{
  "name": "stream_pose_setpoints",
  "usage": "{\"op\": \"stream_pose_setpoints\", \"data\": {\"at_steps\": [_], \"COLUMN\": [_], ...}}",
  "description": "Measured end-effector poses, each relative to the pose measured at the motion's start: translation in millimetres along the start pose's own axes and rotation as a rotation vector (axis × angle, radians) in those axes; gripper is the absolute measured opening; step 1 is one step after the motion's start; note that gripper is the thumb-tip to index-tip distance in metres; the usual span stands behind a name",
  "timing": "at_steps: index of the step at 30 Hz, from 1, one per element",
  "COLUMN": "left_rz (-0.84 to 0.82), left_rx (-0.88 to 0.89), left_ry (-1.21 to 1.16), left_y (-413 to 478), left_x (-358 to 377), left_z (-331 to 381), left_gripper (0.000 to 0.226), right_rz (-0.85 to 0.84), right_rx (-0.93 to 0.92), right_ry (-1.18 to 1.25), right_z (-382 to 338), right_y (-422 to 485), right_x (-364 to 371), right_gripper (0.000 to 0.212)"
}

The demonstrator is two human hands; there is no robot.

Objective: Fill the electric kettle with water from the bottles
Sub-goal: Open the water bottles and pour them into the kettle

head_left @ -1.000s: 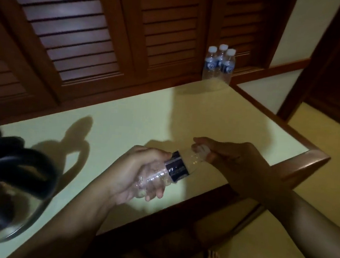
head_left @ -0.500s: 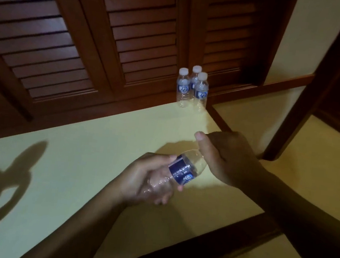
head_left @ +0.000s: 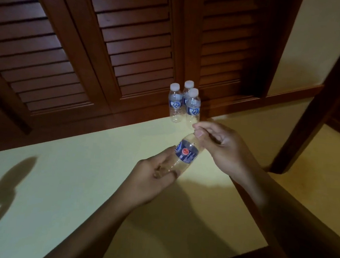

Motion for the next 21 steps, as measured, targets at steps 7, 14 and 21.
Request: {"op": "stream_pose_setpoints", "data": {"at_steps": [7, 14, 21], "left_rz": [-0.005, 0.094, 0.260], "left_rx": [0.011, 0.019, -0.030], "left_ry": [-0.077, -0.024, 0.055], "left_y": [37, 60, 116], "left_x": [6, 12, 10], "left_z": [-6, -27, -58], "left_gripper": [0.054, 0.037, 0.051], "right_rz": [-0.061, -0.081, 0.162], "right_rx": [-0.034, -0.023, 0.246], "right_ry": [0.217, 0.247, 0.094], "right_z": [6, 9, 60], "right_y": [23, 48, 83], "right_x": [5, 15, 30], "right_gripper": [0.024, 0.030, 0.029]}}
Point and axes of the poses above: each hand's wrist, its own y-axis towards the middle knuckle, its own x-axis out of the palm, z = x × y, the point moved 2 cm from there along y, towards the middle knuckle, and after that the axes turned 15 degrees about x, right-handed, at the moved point
